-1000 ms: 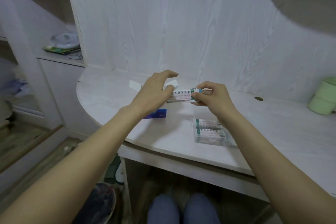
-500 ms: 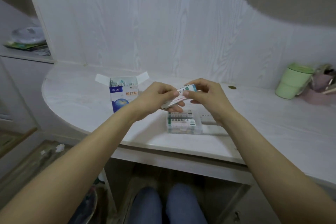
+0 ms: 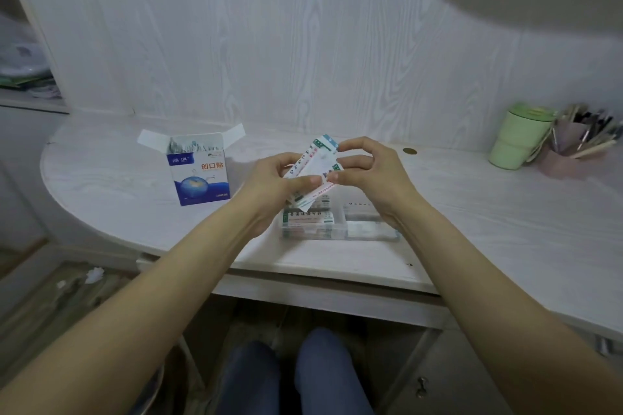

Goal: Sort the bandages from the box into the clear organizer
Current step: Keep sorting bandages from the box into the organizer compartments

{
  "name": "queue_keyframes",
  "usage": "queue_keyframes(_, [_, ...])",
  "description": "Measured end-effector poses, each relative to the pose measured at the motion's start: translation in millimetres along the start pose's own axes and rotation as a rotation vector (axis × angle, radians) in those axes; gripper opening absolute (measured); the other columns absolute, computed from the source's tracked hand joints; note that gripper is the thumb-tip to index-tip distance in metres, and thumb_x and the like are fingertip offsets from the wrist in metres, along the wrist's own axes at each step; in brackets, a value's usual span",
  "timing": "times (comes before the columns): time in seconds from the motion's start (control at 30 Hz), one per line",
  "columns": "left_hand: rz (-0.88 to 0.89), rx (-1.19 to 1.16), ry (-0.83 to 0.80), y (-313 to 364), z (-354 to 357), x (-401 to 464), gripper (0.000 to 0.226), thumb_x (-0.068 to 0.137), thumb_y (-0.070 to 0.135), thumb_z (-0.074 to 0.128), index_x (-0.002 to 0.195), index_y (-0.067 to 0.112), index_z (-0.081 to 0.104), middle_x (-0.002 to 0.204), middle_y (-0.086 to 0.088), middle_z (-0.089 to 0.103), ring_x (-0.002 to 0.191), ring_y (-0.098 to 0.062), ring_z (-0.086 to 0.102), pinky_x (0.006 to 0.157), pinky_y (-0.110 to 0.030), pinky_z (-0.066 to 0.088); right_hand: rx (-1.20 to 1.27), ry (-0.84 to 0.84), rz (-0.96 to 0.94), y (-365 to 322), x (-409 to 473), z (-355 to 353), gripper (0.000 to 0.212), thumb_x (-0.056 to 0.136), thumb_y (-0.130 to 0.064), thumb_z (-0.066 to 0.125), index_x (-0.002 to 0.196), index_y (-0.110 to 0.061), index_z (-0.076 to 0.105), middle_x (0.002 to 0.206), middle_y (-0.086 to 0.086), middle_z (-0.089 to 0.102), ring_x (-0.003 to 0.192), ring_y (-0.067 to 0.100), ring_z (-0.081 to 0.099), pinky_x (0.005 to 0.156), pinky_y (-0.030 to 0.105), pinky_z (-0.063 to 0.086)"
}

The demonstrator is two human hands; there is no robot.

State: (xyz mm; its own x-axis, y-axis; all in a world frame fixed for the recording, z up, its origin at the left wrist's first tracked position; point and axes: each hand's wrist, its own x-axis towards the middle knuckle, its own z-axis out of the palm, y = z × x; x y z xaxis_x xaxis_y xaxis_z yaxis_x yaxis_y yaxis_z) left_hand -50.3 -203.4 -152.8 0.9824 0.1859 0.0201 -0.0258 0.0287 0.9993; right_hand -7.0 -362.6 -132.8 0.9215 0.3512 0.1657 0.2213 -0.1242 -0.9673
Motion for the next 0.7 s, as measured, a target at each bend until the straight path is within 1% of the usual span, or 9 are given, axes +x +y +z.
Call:
queue_keyframes(0.07, [0.005,-0.018,0.028,1,2,-1,0.032,0.076,-0.002,0.073,0.101,0.015,0.064,0.105,-0.01,0.067,0.086,-0.024,0.067,0.072,-0.036,0.058,-0.036,0.013,0.01,2,0,0,0.034,0.073,0.003,0.076,0.099,-0.014,0.063,0.094,0.011,0.071,0.086,0.022,0.07,0.078,0.03,0.054])
queue_keyframes(0.17, [0.0,-0.063,0.036,3,8,-4,0.026,0.079,-0.001,0.07,0.098,0.016,0.063,0.104,-0.009,0.068,0.085,-0.024,0.068,0.074,-0.036,0.058,-0.065,0.062,0.008,6,-1,-2,0.028,0.073,0.0,0.077,0.094,-0.013,0.065,0.087,0.011,0.071,0.083,0.022,0.069,0.078,0.03,0.054])
queue_keyframes(0.27, [-0.019,-0.094,0.053,3,10,-7,0.022,0.085,0.003,0.065,0.104,0.013,0.062,0.108,-0.01,0.067,0.092,-0.027,0.068,0.081,-0.04,0.057,-0.127,0.084,-0.007,10,-3,-11,0.025,0.074,0.001,0.076,0.093,-0.013,0.067,0.08,0.007,0.067,0.076,0.019,0.066,0.074,0.029,0.054])
queue_keyframes(0.33, [-0.012,-0.073,0.088,2,9,-7,0.022,0.088,0.004,0.063,0.109,0.012,0.06,0.11,-0.008,0.065,0.096,-0.027,0.066,0.086,-0.045,0.055,-0.143,0.104,-0.016,15,-4,-21,0.021,0.079,0.001,0.072,0.094,-0.013,0.068,0.079,0.01,0.066,0.075,0.017,0.065,0.073,0.025,0.056])
queue_keyframes(0.43, [-0.004,-0.066,0.103,1,8,-8,0.021,0.088,0.005,0.063,0.105,0.016,0.06,0.107,-0.002,0.066,0.097,-0.024,0.068,0.091,-0.046,0.053,-0.1,0.119,0.017,23,-7,-34,0.016,0.085,0.003,0.065,0.086,-0.012,0.07,0.079,0.011,0.065,0.077,0.016,0.065,0.074,0.019,0.056])
queue_keyframes(0.53, [0.003,-0.101,0.102,0,12,-7,0.029,0.088,0.003,0.063,0.115,0.011,0.058,0.105,-0.001,0.068,0.096,-0.022,0.069,0.092,-0.045,0.052,-0.212,0.161,0.072,35,-7,-44,0.018,0.086,0.001,0.063,0.078,-0.014,0.07,0.082,0.012,0.069,0.08,0.022,0.069,0.077,0.025,0.057])
queue_keyframes(0.57, [0.008,-0.11,0.1,0,15,-7,0.029,0.088,0.003,0.062,0.116,0.01,0.058,0.102,-0.001,0.07,0.096,-0.022,0.069,0.092,-0.044,0.052,-0.279,0.181,0.08,39,-7,-47,0.019,0.086,0.0,0.064,0.076,-0.015,0.07,0.08,0.01,0.07,0.08,0.023,0.07,0.078,0.029,0.058])
queue_keyframes(0.63, [0.022,-0.125,0.081,0,20,-6,0.022,0.088,0.003,0.062,0.107,0.013,0.06,0.086,0.004,0.074,0.095,-0.022,0.07,0.09,-0.043,0.051,-0.381,0.208,0.089,44,-7,-51,0.018,0.085,-0.002,0.064,0.075,-0.016,0.071,0.077,0.007,0.07,0.077,0.021,0.07,0.08,0.033,0.058])
queue_keyframes(0.7, [0.032,-0.121,0.066,0,24,-6,0.019,0.088,0.002,0.062,0.1,0.017,0.06,0.081,0.006,0.074,0.092,-0.02,0.071,0.088,-0.043,0.052,-0.399,0.217,0.095,47,-8,-55,0.016,0.085,-0.003,0.064,0.076,-0.015,0.071,0.078,0.007,0.071,0.074,0.018,0.069,0.079,0.031,0.058])
